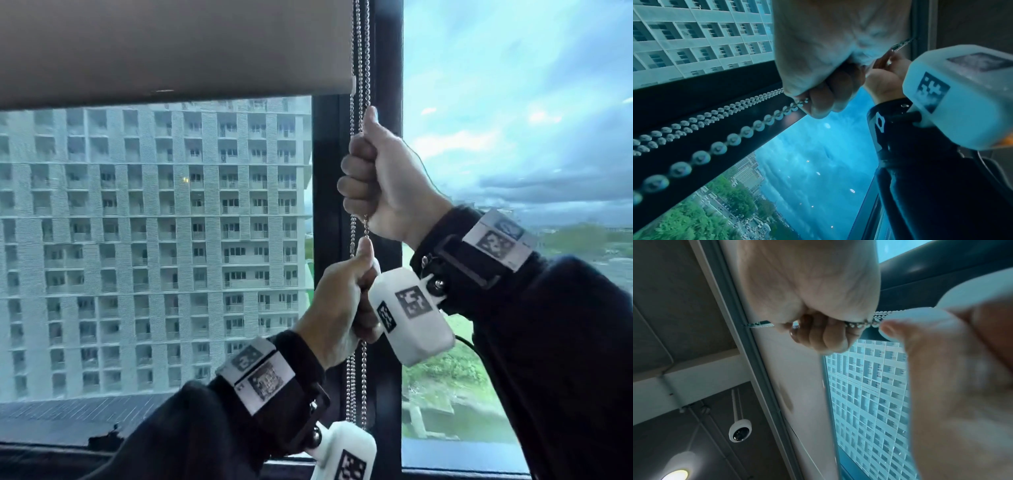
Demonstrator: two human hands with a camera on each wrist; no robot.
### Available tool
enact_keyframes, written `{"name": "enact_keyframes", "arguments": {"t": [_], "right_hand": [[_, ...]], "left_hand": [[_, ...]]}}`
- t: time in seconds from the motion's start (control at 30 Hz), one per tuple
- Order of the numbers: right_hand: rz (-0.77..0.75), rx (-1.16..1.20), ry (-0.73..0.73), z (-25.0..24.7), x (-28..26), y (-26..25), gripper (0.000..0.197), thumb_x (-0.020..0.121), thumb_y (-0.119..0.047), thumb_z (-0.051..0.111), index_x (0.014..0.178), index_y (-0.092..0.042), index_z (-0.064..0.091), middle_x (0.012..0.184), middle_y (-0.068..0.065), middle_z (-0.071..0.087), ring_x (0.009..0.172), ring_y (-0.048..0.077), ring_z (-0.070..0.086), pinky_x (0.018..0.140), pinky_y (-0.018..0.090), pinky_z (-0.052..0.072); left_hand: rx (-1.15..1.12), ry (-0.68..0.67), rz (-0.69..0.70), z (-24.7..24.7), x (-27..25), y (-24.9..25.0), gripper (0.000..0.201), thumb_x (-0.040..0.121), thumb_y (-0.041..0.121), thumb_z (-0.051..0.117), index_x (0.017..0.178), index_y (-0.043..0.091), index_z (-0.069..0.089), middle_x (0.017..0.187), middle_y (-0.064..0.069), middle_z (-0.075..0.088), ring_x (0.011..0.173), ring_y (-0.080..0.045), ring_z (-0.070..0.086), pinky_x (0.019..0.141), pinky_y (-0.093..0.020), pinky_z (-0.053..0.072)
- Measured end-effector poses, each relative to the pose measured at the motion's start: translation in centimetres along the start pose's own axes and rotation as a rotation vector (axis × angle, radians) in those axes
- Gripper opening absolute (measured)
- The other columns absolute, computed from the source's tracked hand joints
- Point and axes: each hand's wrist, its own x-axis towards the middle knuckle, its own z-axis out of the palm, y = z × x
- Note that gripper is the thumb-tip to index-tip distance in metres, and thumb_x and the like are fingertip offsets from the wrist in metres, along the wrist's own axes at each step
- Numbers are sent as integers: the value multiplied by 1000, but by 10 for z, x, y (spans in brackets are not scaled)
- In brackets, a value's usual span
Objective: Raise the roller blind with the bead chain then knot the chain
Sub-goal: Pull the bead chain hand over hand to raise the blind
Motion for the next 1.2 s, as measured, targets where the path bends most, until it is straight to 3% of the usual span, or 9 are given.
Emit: {"name": "enact_keyframes", "arguments": {"t": [0.17,0.43,0.57,0.67,0.73,0.8,0.87,1.07,1.2], "right_hand": [[-34,85,6,6,-3,4,60,101,-59,36,54,-23,26,41,-9,15,33,8,10,37,15,8],[-30,195,3,9,-21,18,59,102,-55,39,53,-23,32,41,-9,19,34,8,9,37,14,10],[-22,170,-33,4,-32,38,60,103,-54,34,62,-18,58,37,-8,34,28,4,18,37,13,10],[46,207,-39,-2,-44,54,52,102,-56,35,62,-24,24,40,-9,21,31,5,14,39,14,8],[74,208,-46,-7,-51,61,51,102,-57,34,68,-24,16,42,-10,17,33,5,12,40,17,5],[84,213,-38,-10,-58,66,50,101,-57,36,69,-25,17,45,-10,15,33,4,12,40,18,4],[69,239,-34,-13,-62,68,47,100,-50,42,67,-26,19,47,-10,16,36,4,11,36,18,7],[161,153,-157,-46,-73,73,50,102,-50,38,62,-20,46,53,-5,28,51,14,14,48,31,12],[169,51,-136,-73,-69,45,49,103,-48,36,85,-11,63,74,9,59,64,21,56,60,32,52]], "left_hand": [[109,-92,46,-17,-8,17,46,96,53,42,64,21,50,65,-2,36,56,-20,34,57,-32,26],[238,-47,251,-20,-2,71,45,101,51,32,87,20,61,82,-5,63,77,-16,61,72,-42,44],[245,-60,331,-7,0,94,49,101,53,32,93,15,63,72,0,67,76,-17,63,79,-41,48],[259,-50,353,8,3,106,47,101,50,36,97,11,62,85,-8,73,95,-27,69,99,-47,48],[258,-57,344,21,4,111,44,102,47,34,99,12,59,78,-5,70,83,-24,71,86,-46,51],[201,-58,324,35,4,114,40,103,45,33,93,14,55,64,0,52,55,-17,56,60,-37,50],[167,-53,294,47,6,113,41,104,47,32,77,19,46,58,4,29,45,-11,27,46,-23,31],[152,-76,250,61,19,107,54,103,50,30,56,25,28,46,9,19,39,-9,11,47,-23,6],[68,-111,239,54,23,106,58,102,52,32,52,23,29,43,9,17,36,-8,10,43,-17,11]]}}
